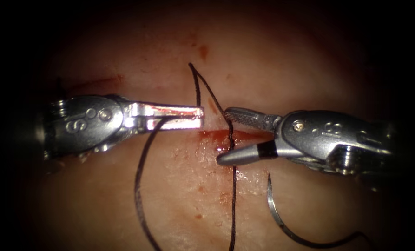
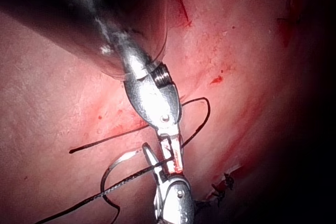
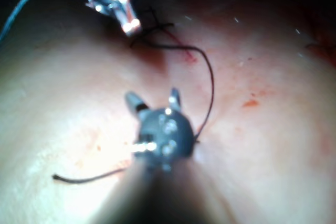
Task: Wound Closure
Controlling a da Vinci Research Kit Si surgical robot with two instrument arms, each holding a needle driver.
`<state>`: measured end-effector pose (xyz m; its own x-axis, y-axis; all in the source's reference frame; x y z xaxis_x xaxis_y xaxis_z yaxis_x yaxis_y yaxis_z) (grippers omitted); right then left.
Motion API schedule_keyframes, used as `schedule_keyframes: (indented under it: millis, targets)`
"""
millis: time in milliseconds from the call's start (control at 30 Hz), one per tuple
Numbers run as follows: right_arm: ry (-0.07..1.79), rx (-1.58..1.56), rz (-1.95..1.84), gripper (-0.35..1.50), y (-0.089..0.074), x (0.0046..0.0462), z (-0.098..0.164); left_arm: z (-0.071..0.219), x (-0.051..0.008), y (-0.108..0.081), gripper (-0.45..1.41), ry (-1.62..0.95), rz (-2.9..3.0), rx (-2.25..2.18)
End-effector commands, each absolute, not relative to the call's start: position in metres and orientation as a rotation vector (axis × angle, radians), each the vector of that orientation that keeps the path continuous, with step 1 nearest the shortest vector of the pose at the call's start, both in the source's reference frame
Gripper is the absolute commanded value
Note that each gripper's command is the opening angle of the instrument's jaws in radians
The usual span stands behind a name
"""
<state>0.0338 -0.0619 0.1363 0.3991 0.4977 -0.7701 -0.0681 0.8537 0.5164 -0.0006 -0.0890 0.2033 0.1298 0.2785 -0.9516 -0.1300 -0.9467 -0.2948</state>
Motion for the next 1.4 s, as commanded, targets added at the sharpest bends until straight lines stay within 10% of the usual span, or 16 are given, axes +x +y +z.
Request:
schedule_keyframes:
  millis: [33,633,1400]
  targets:
    - [1.118,0.445,0.349,0.79,-0.063,0.0353,0.138,0.204,-0.0013,-0.090,-0.45,-0.144,1.868,-2.109]
    - [1.237,0.505,0.385,0.27,-0.061,0.0398,0.145,0.207,-0.0040,-0.098,-0.45,-0.201,1.753,-2.164]
    - [1.504,0.933,0.250,0.11,-0.063,0.0367,0.141,0.220,-0.0018,-0.100,-0.45,-0.357,1.729,-2.266]
